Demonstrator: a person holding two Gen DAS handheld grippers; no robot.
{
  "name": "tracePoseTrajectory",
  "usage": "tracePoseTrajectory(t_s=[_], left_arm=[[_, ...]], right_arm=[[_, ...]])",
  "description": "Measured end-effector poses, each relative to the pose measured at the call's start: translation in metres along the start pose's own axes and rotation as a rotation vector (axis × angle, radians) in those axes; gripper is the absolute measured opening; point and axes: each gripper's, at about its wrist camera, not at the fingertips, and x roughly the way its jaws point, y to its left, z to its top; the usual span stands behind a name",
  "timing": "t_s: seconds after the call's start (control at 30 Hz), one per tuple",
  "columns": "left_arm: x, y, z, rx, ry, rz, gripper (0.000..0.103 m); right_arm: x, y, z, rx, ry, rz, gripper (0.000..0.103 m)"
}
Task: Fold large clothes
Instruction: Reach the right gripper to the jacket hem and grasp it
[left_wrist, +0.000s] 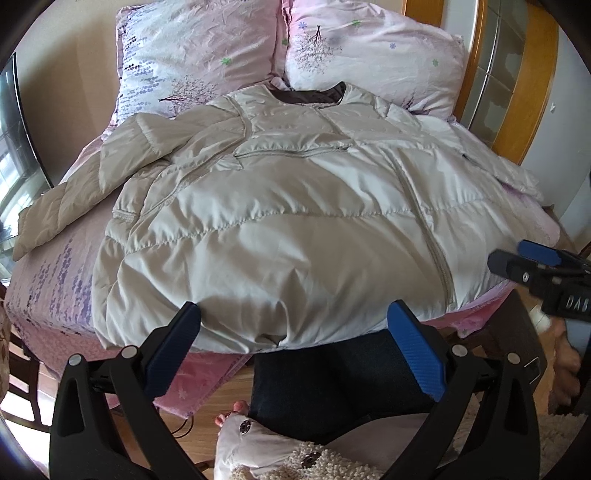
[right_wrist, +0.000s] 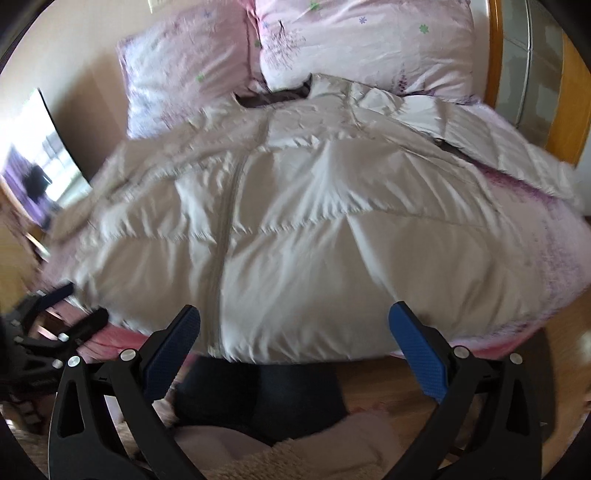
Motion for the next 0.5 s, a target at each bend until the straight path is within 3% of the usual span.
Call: tracePoseTrajectory(t_s=[0.13,0.23,0.27,0.37,0.5], left_arm=[[-0.008,0.012,0.005,-0.044,-0.078,-0.034,0.101],[-0.011,0.026,0.013,-0.073,-0.114,-0.002,0.101],[-0.011,0.032,0.016,-0.092,-0.120,0.008,0.101],[-0.007,0.070,0.031,-0.205,-0.124,0.009,0.101],[-0.004,0.121,0.044,-0.333,-0.181,0.008,0.101]], right_arm=[[-0.001,-0.023,0.014,0.086,-0.058,0.153,0.102],[0.003,-0.053,0.028,0.242,-0.035,0.326,0.102],[0.005,-0.061,0.032,0.284,-0.018,0.348,0.102],[0.002,-0.094,0.050,0.413,-0.038,0.354,0.102],[-0.007,-0.146,0.072,0.566,-0.112,0.249,0.102]])
